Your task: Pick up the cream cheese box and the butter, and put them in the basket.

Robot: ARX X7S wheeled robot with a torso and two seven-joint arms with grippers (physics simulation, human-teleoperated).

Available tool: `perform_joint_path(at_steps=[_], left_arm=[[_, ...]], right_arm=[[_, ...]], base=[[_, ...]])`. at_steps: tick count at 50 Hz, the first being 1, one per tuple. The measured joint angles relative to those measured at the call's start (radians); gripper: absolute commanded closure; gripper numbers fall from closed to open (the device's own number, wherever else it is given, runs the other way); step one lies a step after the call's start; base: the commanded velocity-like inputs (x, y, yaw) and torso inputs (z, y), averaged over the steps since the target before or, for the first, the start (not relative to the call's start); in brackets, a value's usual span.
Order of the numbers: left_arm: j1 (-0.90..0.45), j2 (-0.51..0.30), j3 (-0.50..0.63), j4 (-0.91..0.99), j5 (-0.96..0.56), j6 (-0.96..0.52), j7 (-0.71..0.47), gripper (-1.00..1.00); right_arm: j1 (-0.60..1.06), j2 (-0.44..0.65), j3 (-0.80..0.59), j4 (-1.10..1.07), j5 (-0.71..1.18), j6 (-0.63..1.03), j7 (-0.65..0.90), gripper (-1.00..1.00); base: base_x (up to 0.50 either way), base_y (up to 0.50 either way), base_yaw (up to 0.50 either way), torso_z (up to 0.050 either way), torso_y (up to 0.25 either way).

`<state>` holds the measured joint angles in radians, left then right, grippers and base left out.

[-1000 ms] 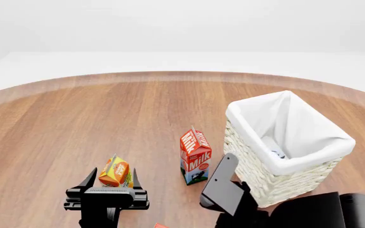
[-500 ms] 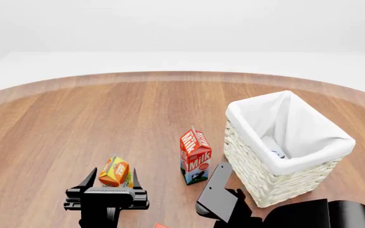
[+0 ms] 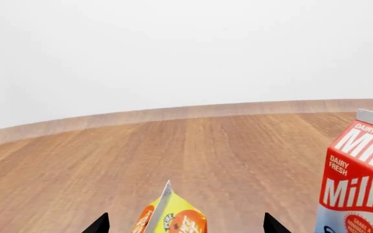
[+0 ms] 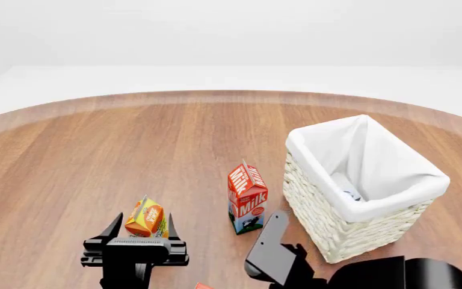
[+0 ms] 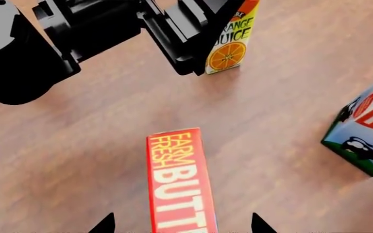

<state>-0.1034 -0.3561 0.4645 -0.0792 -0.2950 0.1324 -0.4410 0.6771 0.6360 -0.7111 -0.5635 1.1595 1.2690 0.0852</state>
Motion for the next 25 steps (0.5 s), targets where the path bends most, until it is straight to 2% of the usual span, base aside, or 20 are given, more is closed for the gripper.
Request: perform_joint_path(at_steps=[25], left_arm=[[-0.002,-0.002,0.004,-0.002,-0.003,0.001,-0.001,-1.00]], right_arm=[[0.008,-0.006,-0.054,0.043,-0.051,-0.028,-0.032,-1.00]], base=[[0.00,0.00,0.00,0.000,0.000]])
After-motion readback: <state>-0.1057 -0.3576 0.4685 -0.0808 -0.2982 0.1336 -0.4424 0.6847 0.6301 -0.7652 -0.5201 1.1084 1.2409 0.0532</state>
